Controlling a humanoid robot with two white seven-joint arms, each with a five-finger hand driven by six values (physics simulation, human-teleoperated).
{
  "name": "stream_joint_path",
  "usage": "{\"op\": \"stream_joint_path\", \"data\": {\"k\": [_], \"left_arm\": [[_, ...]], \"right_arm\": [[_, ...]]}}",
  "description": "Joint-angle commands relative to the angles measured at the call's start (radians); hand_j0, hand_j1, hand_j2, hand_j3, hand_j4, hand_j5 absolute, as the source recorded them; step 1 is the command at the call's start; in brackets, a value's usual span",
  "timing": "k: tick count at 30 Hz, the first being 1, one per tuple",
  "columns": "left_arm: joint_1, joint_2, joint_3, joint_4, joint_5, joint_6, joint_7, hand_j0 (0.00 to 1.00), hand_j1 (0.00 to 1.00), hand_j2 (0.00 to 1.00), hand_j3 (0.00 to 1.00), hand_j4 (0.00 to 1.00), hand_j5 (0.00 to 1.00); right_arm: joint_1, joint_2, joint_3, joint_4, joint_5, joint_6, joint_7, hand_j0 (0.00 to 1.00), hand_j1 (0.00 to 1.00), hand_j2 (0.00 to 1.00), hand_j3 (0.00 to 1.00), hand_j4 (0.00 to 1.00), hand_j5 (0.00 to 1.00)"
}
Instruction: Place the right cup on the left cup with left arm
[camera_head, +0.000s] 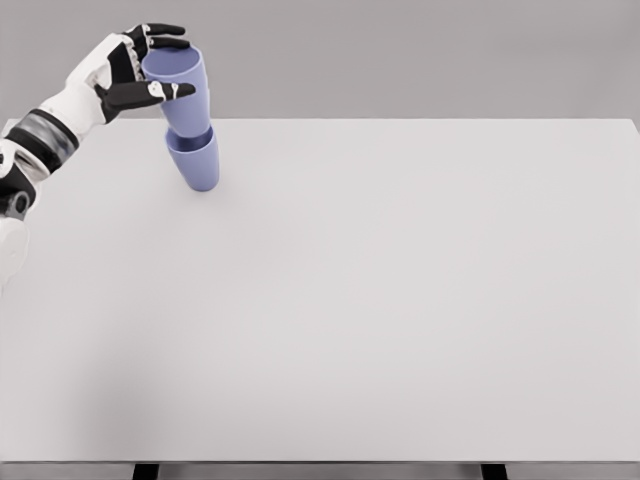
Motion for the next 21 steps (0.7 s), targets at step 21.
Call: {"op": "stream_joint_path", "data": {"k": [21], "left_arm": [[-0.029, -0.022, 0.001, 0.113, 0.001, 0.0, 0.0, 0.67, 0.67, 0.67, 0.67, 0.67, 0.67]], "right_arm": [[0.0, 0.0, 0.0, 0.0, 0.0, 0.0, 0.0, 1.0, 1.0, 1.0, 1.0, 1.0, 1.0]]}}
